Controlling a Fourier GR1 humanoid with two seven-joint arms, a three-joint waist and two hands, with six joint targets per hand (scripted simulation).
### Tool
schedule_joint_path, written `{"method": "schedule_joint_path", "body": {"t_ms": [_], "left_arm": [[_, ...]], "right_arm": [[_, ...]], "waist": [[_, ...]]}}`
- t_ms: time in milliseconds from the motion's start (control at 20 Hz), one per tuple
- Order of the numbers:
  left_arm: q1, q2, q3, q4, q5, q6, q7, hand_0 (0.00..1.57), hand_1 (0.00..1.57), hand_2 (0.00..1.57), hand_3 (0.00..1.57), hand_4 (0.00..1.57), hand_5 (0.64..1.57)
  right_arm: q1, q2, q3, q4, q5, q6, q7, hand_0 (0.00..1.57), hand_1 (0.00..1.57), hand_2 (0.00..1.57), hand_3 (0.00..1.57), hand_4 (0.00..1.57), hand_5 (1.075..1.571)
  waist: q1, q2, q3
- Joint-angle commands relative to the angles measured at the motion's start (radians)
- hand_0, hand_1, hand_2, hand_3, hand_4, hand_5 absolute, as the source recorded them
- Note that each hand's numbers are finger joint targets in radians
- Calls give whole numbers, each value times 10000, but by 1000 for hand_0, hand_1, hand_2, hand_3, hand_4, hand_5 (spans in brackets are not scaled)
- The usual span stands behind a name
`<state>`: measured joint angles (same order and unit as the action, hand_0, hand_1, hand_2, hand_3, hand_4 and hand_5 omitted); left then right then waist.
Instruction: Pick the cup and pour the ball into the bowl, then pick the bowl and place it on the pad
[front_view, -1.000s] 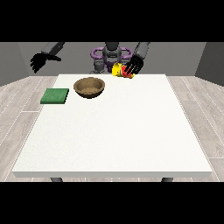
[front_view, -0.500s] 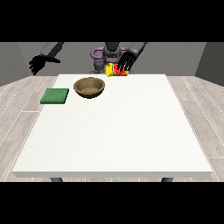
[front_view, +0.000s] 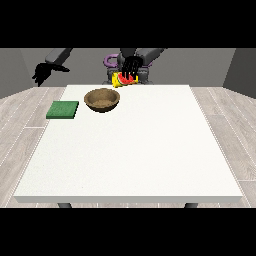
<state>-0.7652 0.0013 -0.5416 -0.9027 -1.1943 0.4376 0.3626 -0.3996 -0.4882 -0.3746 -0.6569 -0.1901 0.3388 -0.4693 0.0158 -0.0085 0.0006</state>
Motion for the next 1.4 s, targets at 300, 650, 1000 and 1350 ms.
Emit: {"method": "schedule_joint_path", "body": {"t_ms": [300, 650, 1000, 1350], "left_arm": [[218, -13, -2123, -897, -1602, -1349, 1024, 0, 0, 1571, 1571, 884, 1556], [-538, -10, -2395, -356, -2427, -2937, 224, 0, 0, 1571, 1571, 1246, 1395], [-2504, 362, -2482, -179, -3529, -4531, -371, 1556, 1556, 1571, 1571, 1198, 1451], [-1835, 23, -2145, -813, -4439, -4701, -504, 1499, 1499, 1571, 1571, 1209, 1457]], "right_arm": [[-708, 282, 148, 328, 89, -217, -262, 0, 0, 0, 218, 0, 1527], [-894, 56, 65, 491, -178, 283, 168, 0, 0, 0, 161, 0, 1516], [-1102, 99, 125, 687, -73, 58, 236, 0, 0, 0, 200, 0, 1515], [-953, -145, -9, 821, -147, 118, -174, 0, 0, 0, 262, 0, 1528]], "waist": [[-77, 385, 1], [-224, 464, 2], [-155, 256, 4], [130, 592, -1]]}}
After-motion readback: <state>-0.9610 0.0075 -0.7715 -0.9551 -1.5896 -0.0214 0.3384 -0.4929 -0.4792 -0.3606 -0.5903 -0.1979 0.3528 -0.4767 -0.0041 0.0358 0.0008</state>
